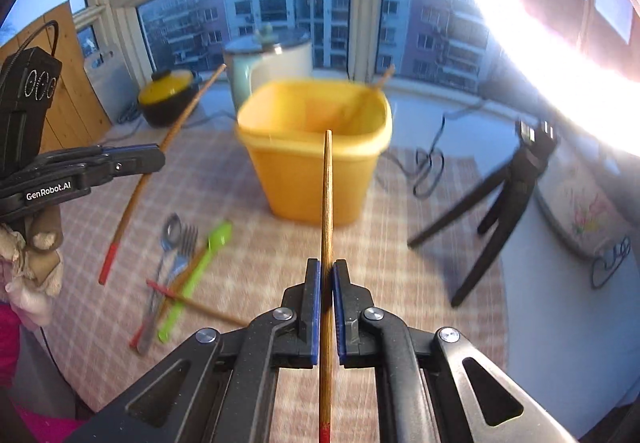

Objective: Organize utensils
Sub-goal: 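Lift both held chopsticks and carry them over the yellow bin, then open both tools to drop the chopsticks into the yellow bin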

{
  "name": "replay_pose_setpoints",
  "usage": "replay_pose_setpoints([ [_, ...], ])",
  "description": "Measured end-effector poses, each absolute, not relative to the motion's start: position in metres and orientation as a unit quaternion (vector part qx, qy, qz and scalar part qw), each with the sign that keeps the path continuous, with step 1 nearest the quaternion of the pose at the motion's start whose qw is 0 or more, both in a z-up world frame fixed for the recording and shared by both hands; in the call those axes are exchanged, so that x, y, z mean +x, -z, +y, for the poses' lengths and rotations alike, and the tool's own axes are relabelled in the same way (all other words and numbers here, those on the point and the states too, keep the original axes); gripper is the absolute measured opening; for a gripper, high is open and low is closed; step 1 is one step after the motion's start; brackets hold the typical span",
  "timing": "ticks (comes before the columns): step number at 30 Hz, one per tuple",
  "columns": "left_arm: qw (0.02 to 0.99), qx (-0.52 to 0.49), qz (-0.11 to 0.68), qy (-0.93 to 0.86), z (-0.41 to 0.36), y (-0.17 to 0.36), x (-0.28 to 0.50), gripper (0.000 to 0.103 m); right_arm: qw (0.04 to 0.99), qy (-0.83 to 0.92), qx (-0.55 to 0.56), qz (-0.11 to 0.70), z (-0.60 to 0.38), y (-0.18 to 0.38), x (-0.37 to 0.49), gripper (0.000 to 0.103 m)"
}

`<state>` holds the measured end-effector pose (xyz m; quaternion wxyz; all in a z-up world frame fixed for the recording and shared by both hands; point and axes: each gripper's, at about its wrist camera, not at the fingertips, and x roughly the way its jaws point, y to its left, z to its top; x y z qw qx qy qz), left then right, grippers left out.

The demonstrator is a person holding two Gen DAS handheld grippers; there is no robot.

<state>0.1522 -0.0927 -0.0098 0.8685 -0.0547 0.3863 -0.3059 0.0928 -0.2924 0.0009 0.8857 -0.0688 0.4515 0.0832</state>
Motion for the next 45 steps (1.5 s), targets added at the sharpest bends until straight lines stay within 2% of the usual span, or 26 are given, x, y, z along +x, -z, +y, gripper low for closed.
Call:
replay_pose_setpoints([
  [13, 0.882, -0.113, 0.340, 0.307, -0.095, -0.033, 0.200, 0.004, 0.919, -0.089, -0.066, 0.378, -0.268, -0.050, 0.148, 0.003],
  [21, 0.886, -0.143, 0.321, 0.304, -0.105, -0.041, 0.231, 0.004, 0.934, -0.075, -0.064, 0.343, -0.263, -0.066, 0.181, 0.003],
  [39, 0.898, -0.194, 0.290, 0.268, -0.116, -0.031, 0.285, 0.004, 0.952, -0.040, -0.086, 0.292, -0.253, -0.066, 0.236, 0.003],
  [45, 0.903, -0.183, 0.279, 0.272, -0.125, -0.025, 0.289, 0.004, 0.952, -0.052, -0.076, 0.293, -0.256, -0.052, 0.244, 0.003],
])
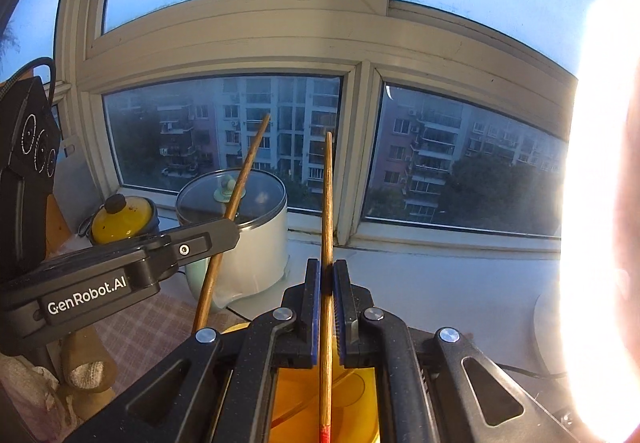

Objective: Organize utensils
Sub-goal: 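Open both tools to drop the chopsticks into the yellow bin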

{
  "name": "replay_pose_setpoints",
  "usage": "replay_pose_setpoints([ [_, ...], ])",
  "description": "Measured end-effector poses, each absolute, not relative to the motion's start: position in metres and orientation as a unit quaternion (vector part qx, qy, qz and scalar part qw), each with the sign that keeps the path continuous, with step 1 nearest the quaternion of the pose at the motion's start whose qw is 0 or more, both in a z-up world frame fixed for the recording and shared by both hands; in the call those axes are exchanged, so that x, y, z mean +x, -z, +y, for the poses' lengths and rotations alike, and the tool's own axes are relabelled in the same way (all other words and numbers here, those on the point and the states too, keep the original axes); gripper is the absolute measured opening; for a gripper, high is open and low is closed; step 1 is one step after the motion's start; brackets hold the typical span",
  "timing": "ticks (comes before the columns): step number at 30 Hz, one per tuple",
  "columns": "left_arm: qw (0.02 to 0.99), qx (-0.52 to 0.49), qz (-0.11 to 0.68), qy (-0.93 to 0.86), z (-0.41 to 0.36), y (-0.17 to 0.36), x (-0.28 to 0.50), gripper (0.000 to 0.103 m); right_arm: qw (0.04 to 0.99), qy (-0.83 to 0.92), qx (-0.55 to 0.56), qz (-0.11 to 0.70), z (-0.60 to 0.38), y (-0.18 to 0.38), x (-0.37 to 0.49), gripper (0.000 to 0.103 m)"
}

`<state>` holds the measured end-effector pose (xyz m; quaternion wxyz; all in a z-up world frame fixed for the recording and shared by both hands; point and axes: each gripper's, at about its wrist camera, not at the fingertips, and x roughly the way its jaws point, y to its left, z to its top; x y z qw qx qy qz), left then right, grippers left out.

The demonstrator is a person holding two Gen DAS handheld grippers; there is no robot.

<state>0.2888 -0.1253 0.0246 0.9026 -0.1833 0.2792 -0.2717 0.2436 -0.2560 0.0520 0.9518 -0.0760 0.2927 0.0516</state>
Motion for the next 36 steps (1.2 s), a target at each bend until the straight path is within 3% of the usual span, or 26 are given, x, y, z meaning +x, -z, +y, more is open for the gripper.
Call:
replay_pose_setpoints([
  [21, 0.905, -0.141, 0.288, 0.280, -0.139, -0.016, 0.281, 0.005, 0.952, -0.063, -0.049, 0.295, -0.270, -0.035, 0.249, 0.004],
  [23, 0.903, -0.135, 0.295, 0.281, -0.139, -0.016, 0.281, 0.011, 0.951, -0.066, -0.046, 0.298, -0.271, -0.034, 0.249, 0.004],
  [24, 0.904, -0.135, 0.294, 0.280, -0.138, -0.017, 0.280, 0.018, 0.951, -0.066, -0.045, 0.298, -0.272, -0.033, 0.249, 0.010],
  [25, 0.905, -0.135, 0.293, 0.278, -0.137, -0.017, 0.279, 0.030, 0.952, -0.066, -0.042, 0.297, -0.273, -0.033, 0.248, 0.012],
  [26, 0.906, -0.135, 0.292, 0.276, -0.136, -0.017, 0.278, 0.036, 0.952, -0.066, -0.042, 0.297, -0.273, -0.033, 0.248, 0.012],
  [28, 0.907, -0.134, 0.289, 0.275, -0.134, -0.019, 0.275, 0.036, 0.950, -0.067, -0.042, 0.301, -0.273, -0.033, 0.247, 0.018],
  [30, 0.908, -0.129, 0.288, 0.274, -0.133, -0.021, 0.272, 0.036, 0.950, -0.064, -0.042, 0.301, -0.274, -0.034, 0.245, 0.035],
  [36, 0.913, -0.122, 0.284, 0.267, -0.126, -0.024, 0.265, 0.036, 0.950, -0.060, -0.038, 0.303, -0.279, -0.036, 0.237, 0.036],
])
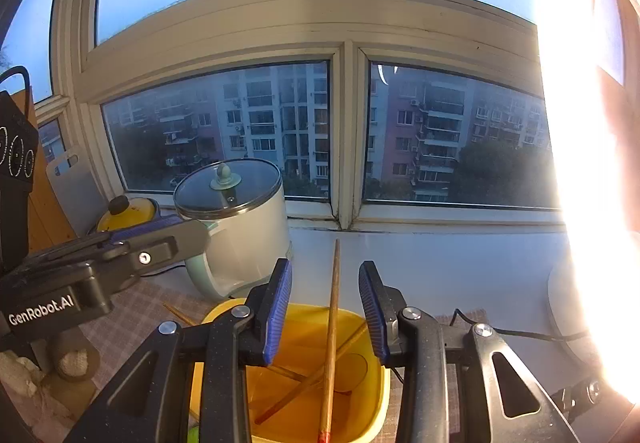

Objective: Organize utensils
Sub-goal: 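Open both tools to drop the chopsticks into the yellow bin, then regrasp the standing chopstick with the right tool, push it into the bin, release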

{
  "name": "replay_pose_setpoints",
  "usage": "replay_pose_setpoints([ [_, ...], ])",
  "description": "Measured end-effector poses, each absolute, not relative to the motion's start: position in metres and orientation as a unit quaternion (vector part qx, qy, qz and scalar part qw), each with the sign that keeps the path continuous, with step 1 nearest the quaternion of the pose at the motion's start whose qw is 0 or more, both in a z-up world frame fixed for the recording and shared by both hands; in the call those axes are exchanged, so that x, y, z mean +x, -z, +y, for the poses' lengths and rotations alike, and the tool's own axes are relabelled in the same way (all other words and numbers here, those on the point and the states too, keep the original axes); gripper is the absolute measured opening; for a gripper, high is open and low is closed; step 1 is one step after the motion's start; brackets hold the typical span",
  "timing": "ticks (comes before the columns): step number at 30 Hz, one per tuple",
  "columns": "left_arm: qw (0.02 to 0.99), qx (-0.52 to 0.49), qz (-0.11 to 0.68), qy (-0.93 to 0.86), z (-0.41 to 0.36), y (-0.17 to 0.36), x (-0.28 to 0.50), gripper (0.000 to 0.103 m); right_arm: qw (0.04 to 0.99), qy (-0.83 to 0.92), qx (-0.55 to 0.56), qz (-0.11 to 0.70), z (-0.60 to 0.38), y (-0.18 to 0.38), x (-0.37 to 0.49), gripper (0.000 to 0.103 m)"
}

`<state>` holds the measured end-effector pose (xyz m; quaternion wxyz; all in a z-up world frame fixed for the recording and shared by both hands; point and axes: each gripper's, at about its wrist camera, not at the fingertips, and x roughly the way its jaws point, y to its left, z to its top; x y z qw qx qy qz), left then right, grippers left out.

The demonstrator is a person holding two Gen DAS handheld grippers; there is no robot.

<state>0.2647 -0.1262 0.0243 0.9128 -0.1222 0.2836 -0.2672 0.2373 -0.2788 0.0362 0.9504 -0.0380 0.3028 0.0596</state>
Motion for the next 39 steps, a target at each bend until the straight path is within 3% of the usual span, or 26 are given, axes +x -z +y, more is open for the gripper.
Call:
replay_pose_setpoints([
  [5, 0.917, -0.123, 0.279, 0.258, -0.116, -0.026, 0.258, 0.036, 0.939, -0.069, -0.028, 0.335, -0.287, -0.035, 0.233, 0.036],
  [10, 0.916, -0.131, 0.278, 0.257, -0.107, -0.027, 0.252, 0.036, 0.915, -0.080, -0.031, 0.394, -0.287, -0.027, 0.245, 0.026],
  [18, 0.921, -0.119, 0.271, 0.251, -0.089, -0.028, 0.236, 0.036, 0.881, -0.089, -0.030, 0.464, -0.282, -0.009, 0.265, 0.022],
  [25, 0.925, -0.119, 0.266, 0.245, -0.076, -0.030, 0.230, 0.036, 0.867, -0.082, -0.033, 0.490, -0.277, 0.003, 0.275, 0.004],
  [29, 0.924, -0.128, 0.265, 0.243, -0.069, -0.030, 0.227, 0.036, 0.872, -0.088, -0.022, 0.481, -0.277, -0.002, 0.271, 0.004],
  [39, 0.920, -0.139, 0.267, 0.253, -0.064, -0.030, 0.215, 0.036, 0.925, -0.105, 0.014, 0.365, -0.269, -0.037, 0.257, 0.004],
])
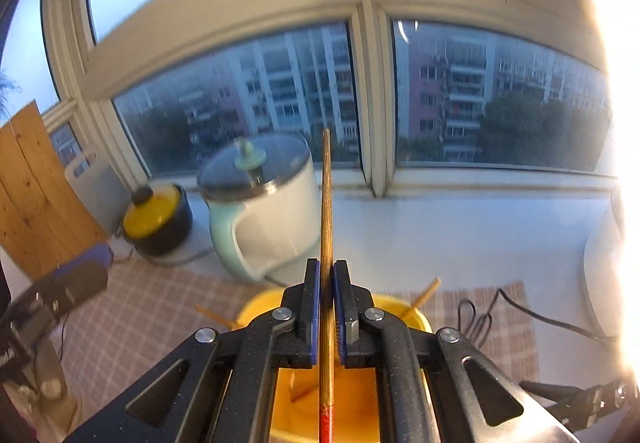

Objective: Organize utensils
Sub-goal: 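Regrasp the standing chopstick with the right tool, push it into the bin, release, then move both open tools back down to the utensil pile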

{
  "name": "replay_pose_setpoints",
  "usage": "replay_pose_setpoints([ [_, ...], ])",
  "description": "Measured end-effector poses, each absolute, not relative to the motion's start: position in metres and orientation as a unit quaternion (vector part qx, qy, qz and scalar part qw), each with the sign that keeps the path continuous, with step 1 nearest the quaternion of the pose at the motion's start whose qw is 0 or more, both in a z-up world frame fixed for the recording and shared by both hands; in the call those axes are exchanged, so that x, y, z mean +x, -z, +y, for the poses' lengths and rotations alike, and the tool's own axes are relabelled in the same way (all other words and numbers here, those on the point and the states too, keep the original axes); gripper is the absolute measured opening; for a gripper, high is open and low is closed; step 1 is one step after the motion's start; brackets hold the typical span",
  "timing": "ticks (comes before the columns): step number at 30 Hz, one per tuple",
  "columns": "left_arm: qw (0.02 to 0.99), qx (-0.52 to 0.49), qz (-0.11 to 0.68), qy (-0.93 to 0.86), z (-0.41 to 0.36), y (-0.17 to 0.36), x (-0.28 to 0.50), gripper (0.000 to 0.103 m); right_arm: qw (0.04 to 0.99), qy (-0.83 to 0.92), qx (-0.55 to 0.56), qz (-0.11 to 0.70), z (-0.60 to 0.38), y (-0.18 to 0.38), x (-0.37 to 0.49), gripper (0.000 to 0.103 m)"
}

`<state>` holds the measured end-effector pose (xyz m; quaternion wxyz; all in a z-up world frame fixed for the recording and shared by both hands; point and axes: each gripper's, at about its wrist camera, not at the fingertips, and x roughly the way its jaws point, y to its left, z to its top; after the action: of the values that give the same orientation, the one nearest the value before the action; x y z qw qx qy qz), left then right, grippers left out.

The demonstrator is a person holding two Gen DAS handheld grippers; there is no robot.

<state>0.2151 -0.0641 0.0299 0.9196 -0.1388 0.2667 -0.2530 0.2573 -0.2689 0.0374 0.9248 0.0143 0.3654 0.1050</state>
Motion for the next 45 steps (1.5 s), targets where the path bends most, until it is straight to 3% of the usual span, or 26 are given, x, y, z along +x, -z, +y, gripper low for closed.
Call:
replay_pose_setpoints([
  [8, 0.924, -0.128, 0.265, 0.246, -0.050, -0.032, 0.195, 0.036, 0.949, -0.092, 0.022, 0.300, -0.260, -0.027, 0.257, 0.004],
  [23, 0.921, -0.127, 0.276, 0.244, -0.041, -0.025, 0.184, 0.036, 0.956, -0.084, 0.009, 0.280, -0.263, -0.008, 0.239, 0.004],
  [27, 0.920, -0.120, 0.280, 0.248, -0.043, -0.025, 0.180, 0.036, 0.957, -0.082, 0.005, 0.278, -0.267, -0.016, 0.228, 0.028],
  [32, 0.918, -0.101, 0.292, 0.248, -0.044, -0.020, 0.173, 0.036, 0.956, -0.084, 0.001, 0.281, -0.271, -0.025, 0.210, 0.031],
  [36, 0.915, -0.091, 0.306, 0.248, -0.042, -0.012, 0.164, 0.036, 0.954, -0.087, 0.003, 0.288, -0.276, -0.029, 0.193, 0.041],
  [39, 0.912, -0.079, 0.324, 0.240, -0.037, -0.003, 0.157, 0.036, 0.951, -0.089, 0.005, 0.297, -0.280, -0.030, 0.178, 0.041],
  [45, 0.899, -0.065, 0.370, 0.223, -0.022, 0.023, 0.143, 0.036, 0.942, -0.108, -0.001, 0.319, -0.281, -0.024, 0.143, 0.052],
])
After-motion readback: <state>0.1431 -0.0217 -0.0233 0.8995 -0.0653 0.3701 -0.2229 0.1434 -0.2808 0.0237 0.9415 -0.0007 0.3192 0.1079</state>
